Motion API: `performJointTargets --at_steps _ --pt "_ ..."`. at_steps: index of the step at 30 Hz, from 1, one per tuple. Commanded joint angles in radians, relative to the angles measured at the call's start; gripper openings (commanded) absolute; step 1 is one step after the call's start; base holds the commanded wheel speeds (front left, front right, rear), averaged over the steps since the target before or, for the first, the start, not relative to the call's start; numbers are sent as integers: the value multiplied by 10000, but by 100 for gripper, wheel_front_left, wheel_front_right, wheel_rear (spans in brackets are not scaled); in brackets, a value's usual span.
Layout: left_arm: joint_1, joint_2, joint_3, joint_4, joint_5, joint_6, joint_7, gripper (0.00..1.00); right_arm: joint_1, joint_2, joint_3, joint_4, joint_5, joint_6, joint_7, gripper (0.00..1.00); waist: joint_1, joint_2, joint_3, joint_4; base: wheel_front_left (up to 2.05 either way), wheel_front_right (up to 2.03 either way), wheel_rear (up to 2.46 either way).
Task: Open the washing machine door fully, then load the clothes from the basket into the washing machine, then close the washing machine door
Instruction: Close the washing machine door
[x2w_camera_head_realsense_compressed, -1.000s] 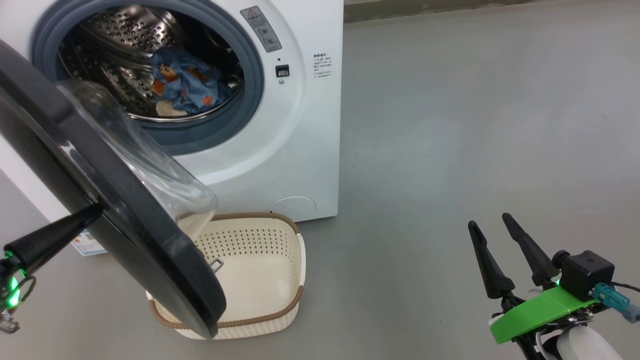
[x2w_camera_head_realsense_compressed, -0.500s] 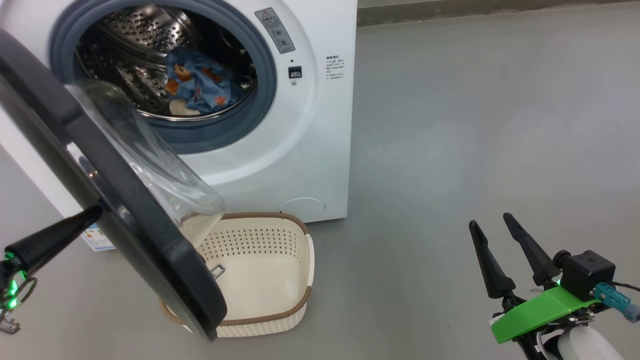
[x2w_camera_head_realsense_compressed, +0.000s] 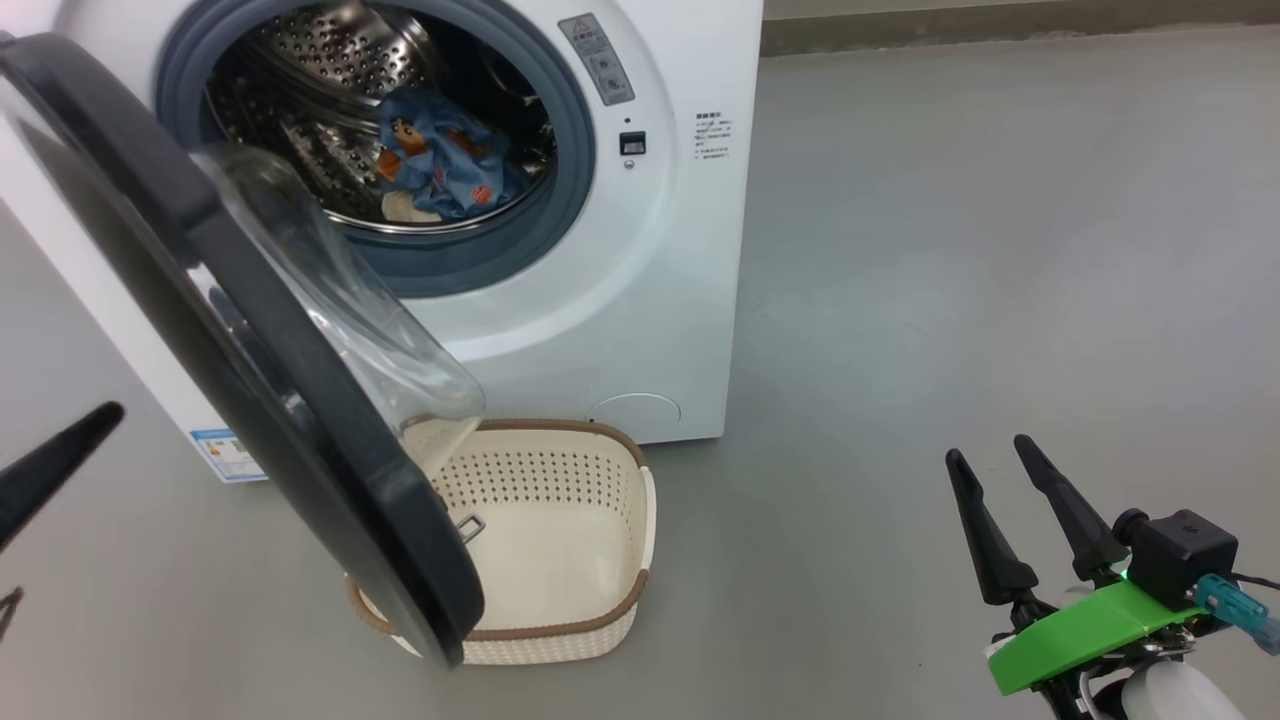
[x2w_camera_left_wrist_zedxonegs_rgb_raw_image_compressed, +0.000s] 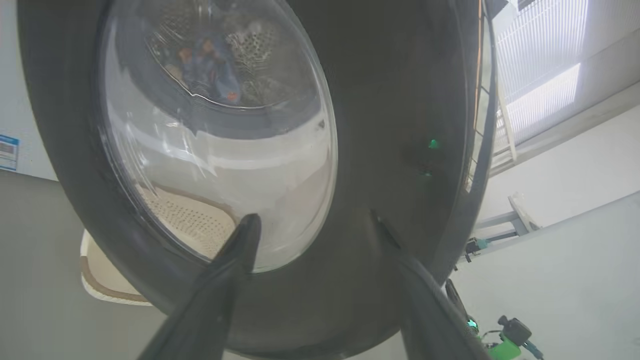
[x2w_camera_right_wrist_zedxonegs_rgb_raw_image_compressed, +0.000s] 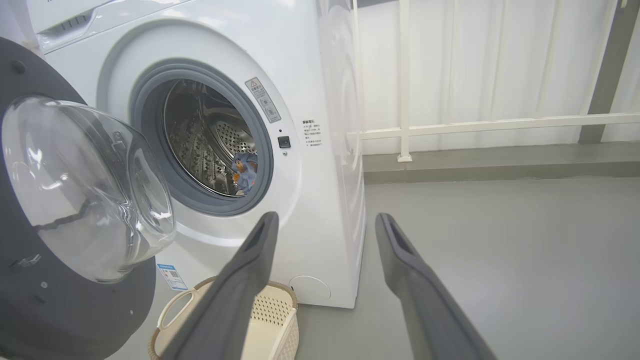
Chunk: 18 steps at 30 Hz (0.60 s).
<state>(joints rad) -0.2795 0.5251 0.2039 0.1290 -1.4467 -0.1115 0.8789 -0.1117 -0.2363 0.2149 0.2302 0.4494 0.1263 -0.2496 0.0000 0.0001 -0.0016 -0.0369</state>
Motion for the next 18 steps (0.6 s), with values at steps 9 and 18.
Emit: performJointTargets --at_steps 9,18 --pt "801 529 137 -916 1870 -187 -2808 100 -134 -149 -35 -338 2 44 -122 100 0 -1 19 169 0 0 0" --pt "2083 1142 -1240 -1244 3236 -190 -6231 100 -198 -218 -113 -389 23 44 -122 100 0 -1 32 127 0 0 0"
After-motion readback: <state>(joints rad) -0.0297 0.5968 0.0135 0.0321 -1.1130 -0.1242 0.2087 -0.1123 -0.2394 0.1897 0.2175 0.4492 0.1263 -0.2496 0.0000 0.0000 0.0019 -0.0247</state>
